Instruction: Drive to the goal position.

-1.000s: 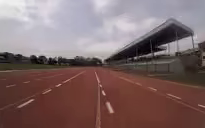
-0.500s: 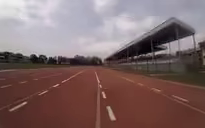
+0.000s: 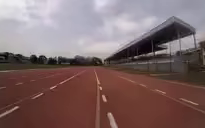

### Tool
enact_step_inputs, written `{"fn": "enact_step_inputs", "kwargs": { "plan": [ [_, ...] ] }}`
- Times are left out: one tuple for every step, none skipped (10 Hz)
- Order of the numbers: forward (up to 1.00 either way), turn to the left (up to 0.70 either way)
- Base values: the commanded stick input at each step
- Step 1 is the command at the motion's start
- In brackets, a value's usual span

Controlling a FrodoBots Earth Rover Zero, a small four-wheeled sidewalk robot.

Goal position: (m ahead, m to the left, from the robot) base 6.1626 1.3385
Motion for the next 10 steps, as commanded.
{"fn": "enact_step_inputs", "kwargs": {
  "plan": [
    [0.45, 0.01],
    [0.45, 0.01],
    [0.45, 0.01],
    [0.45, 0.01],
    [0.45, 0.01],
    [0.45, 0.01],
    [0.45, 0.01],
    [0.45, 0.01],
    [0.45, 0.01],
    [0.45, 0.01]
  ]
}}
